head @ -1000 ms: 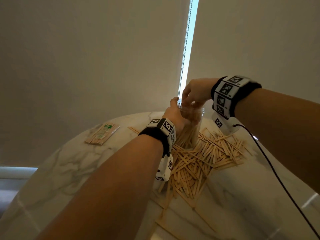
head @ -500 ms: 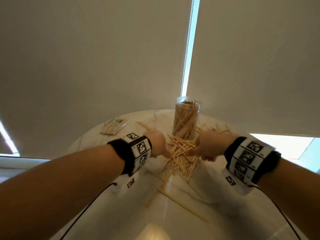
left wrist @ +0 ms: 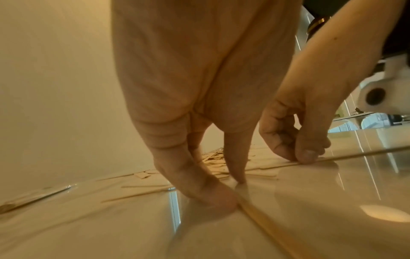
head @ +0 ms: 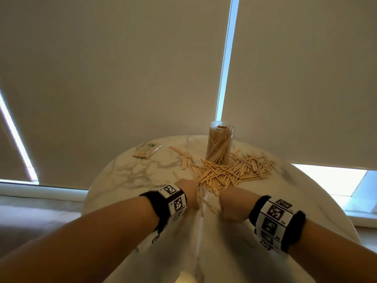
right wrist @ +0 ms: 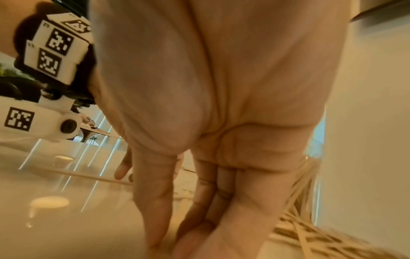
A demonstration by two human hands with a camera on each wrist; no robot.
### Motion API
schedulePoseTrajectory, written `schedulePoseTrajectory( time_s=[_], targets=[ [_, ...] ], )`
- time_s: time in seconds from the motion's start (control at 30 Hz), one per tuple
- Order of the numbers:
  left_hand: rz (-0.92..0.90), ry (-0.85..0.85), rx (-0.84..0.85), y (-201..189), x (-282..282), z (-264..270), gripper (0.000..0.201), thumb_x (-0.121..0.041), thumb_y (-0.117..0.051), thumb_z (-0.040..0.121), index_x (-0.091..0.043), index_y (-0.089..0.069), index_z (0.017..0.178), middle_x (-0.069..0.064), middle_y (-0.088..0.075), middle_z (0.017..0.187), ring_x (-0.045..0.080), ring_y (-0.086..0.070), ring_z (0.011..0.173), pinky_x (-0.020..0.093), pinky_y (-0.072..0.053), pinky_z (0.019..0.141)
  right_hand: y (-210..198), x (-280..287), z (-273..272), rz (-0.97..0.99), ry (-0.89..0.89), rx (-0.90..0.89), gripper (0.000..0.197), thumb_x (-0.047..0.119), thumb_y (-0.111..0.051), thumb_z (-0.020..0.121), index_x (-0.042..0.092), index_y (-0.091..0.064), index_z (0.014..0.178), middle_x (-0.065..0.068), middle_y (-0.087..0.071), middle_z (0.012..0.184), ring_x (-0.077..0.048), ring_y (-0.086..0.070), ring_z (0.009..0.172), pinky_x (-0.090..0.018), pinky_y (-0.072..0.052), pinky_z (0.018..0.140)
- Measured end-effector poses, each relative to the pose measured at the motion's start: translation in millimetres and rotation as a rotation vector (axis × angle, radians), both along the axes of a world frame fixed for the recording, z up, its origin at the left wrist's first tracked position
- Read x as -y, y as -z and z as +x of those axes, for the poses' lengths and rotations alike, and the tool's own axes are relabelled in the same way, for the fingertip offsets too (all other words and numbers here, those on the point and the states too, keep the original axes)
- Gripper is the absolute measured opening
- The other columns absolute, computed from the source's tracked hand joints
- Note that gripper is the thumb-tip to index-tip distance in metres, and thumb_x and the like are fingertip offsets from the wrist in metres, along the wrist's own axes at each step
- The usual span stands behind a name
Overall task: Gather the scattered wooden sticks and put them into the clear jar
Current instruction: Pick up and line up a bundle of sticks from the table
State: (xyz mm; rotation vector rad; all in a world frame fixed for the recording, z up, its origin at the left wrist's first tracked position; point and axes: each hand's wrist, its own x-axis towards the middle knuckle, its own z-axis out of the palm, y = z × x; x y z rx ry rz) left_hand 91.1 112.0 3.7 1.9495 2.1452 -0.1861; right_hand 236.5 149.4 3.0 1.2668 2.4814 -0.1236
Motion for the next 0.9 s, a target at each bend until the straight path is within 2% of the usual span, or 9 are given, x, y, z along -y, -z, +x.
schedulePoseTrajectory(
  time_s=[0.1, 0.2, 0.3, 0.4, 0.47, 0.53, 0.63, 0.73, 0.9],
  targets=[
    [0.033, -0.023, -0.008, 3, -1, 6, 0.041, -0.035, -0.047, 0.103, -0.001, -0.061, 0.120, 0.013, -0.061, 0.101, 0.026, -0.060, 0.093, 0.030, -0.043, 0.073, 5, 6, 6, -0.006, 0.051, -0.027, 0.035, 0.024, -0.062, 0.091, 0.010, -0.046, 0.063, -0.003, -0.047, 0.063, -0.023, -0.048, 0.063, -0.026, -0.041, 0.058],
    [0.032, -0.003, -0.027, 5, -2, 12, 0.052, -0.051, -0.056, 0.095, -0.002, -0.064, 0.111, 0.010, -0.062, 0.093, 0.026, -0.064, 0.094, 0.030, -0.046, 0.072, 4, 16, 11, -0.006, 0.079, -0.059, 0.026, 0.028, -0.063, 0.092, 0.002, -0.066, 0.090, -0.005, -0.056, 0.077, -0.023, -0.054, 0.075, -0.026, -0.041, 0.057],
    [-0.012, 0.040, -0.100, 3, -6, 21, 0.031, -0.032, -0.056, 0.099, -0.004, -0.063, 0.112, 0.008, -0.058, 0.086, 0.025, -0.062, 0.095, 0.027, -0.043, 0.070, 4, 23, 17, -0.024, 0.111, -0.065, 0.030, 0.026, -0.060, 0.095, 0.002, -0.063, 0.112, -0.013, -0.065, 0.100, -0.026, -0.062, 0.089, -0.026, -0.042, 0.063],
    [-0.019, 0.048, -0.125, 4, -8, 29, 0.029, -0.015, -0.049, 0.102, 0.000, -0.061, 0.123, 0.005, -0.049, 0.076, 0.024, -0.060, 0.097, 0.026, -0.045, 0.078, 4, 26, 22, -0.008, 0.140, -0.075, 0.014, 0.020, -0.059, 0.094, 0.006, -0.061, 0.096, -0.006, -0.060, 0.087, -0.018, -0.054, 0.072, -0.023, -0.041, 0.060],
    [-0.004, 0.050, -0.138, 5, -7, 31, 0.028, -0.014, -0.048, 0.101, -0.001, -0.062, 0.122, 0.010, -0.064, 0.099, 0.027, -0.063, 0.109, 0.030, -0.050, 0.087, 4, 27, 24, 0.002, 0.173, -0.091, 0.017, 0.018, -0.060, 0.094, 0.009, -0.055, 0.081, -0.002, -0.051, 0.074, -0.014, -0.046, 0.061, -0.019, -0.035, 0.049],
    [-0.014, 0.057, -0.156, 5, -4, 29, 0.028, -0.015, -0.049, 0.101, 0.000, -0.063, 0.120, 0.013, -0.065, 0.116, 0.028, -0.063, 0.113, 0.032, -0.050, 0.090, 2, 28, 27, -0.017, 0.163, -0.099, 0.014, 0.018, -0.060, 0.094, 0.004, -0.061, 0.095, -0.007, -0.060, 0.087, -0.018, -0.052, 0.072, -0.021, -0.039, 0.054],
    [0.009, 0.041, -0.105, 4, -3, 24, 0.029, -0.014, -0.045, 0.102, 0.002, -0.063, 0.119, 0.013, -0.063, 0.115, 0.029, -0.063, 0.114, 0.031, -0.050, 0.087, 5, 32, 31, -0.027, 0.172, -0.125, 0.025, 0.019, -0.057, 0.096, 0.003, -0.061, 0.115, -0.012, -0.066, 0.113, -0.025, -0.062, 0.093, -0.026, -0.044, 0.069],
    [0.109, -0.079, 0.017, 3, -3, 20, 0.032, -0.010, -0.037, 0.103, 0.003, -0.064, 0.117, 0.016, -0.063, 0.122, 0.030, -0.062, 0.112, 0.032, -0.049, 0.085, 9, 33, 33, -0.034, 0.196, -0.139, 0.026, 0.022, -0.058, 0.094, 0.005, -0.061, 0.114, -0.008, -0.063, 0.100, -0.022, -0.058, 0.085, -0.026, -0.045, 0.069],
    [0.116, -0.050, -0.003, 21, -5, 26, 0.057, -0.052, -0.048, 0.098, -0.004, -0.058, 0.126, 0.014, -0.062, 0.126, 0.029, -0.060, 0.115, 0.034, -0.047, 0.090, 11, 26, 36, -0.081, 0.273, -0.195, 0.023, 0.031, -0.060, 0.093, 0.012, -0.059, 0.080, 0.000, -0.060, 0.077, -0.017, -0.058, 0.072, -0.023, -0.045, 0.058]
  ],
)
